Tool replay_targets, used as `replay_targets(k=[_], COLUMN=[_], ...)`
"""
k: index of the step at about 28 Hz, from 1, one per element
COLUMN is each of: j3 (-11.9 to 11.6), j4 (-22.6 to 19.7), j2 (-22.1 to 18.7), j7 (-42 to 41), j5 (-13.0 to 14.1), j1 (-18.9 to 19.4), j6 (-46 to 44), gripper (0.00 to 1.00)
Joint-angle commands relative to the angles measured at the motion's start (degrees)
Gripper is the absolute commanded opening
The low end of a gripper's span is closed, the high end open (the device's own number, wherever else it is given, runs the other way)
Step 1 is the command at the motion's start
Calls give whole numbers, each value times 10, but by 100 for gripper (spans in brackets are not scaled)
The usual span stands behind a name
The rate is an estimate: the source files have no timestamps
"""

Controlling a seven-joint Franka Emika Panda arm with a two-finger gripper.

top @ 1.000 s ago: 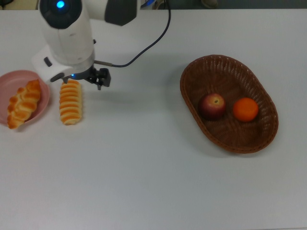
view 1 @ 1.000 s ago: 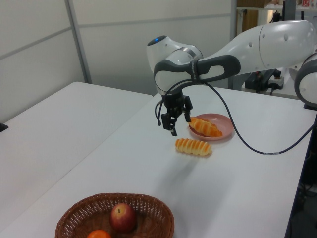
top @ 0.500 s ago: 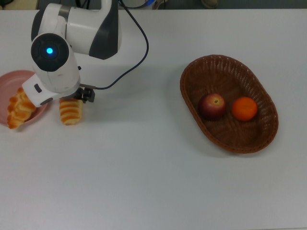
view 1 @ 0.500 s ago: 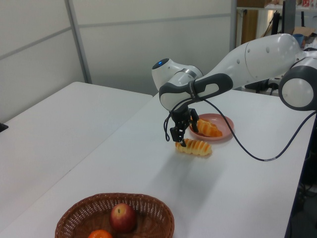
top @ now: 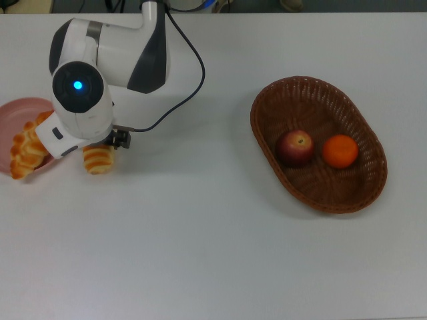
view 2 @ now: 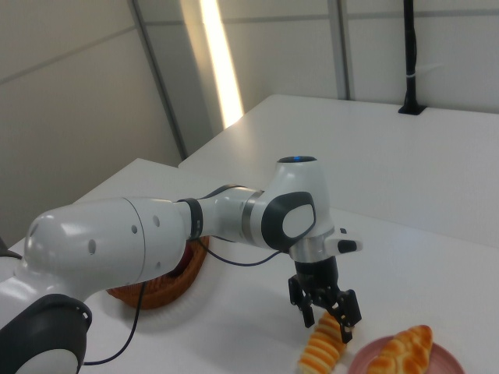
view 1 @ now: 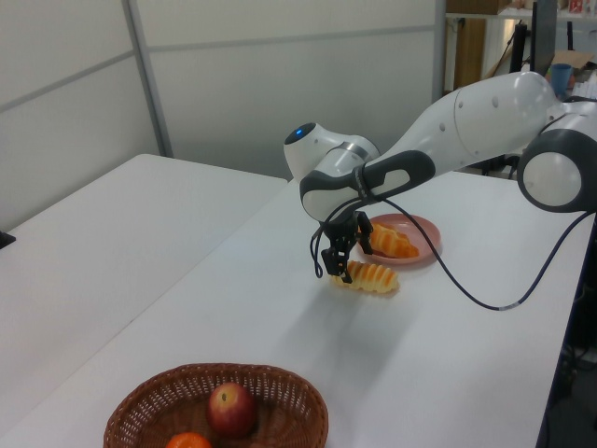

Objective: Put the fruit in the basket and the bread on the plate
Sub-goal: 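Move to the striped bread roll and grasp it, then carry the striped roll onto the pink plate and open the gripper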

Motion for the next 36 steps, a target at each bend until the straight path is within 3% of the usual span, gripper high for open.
replay_targets(k=[1, 2, 6, 7, 8, 16, 26, 30, 36], j3=[0, 0, 0, 0, 0, 1, 0, 0, 0], j4=[-4, -3, -3, -3, -3, 2, 3, 3, 14], j2=[2, 2, 2, 1, 1, -5, -46, -71, -80], j7=[-7, -8, -11, -12, -12, -11, -28, -37, -58], j5=[-18, -18, -15, -10, -9, -6, 47, 71, 74], j1=[4, 4, 1, -1, -1, -5, -12, -40, -107], j6=[13, 13, 12, 13, 13, 12, 12, 12, 13], gripper=[93, 74, 29, 4, 0, 0, 0, 0, 0])
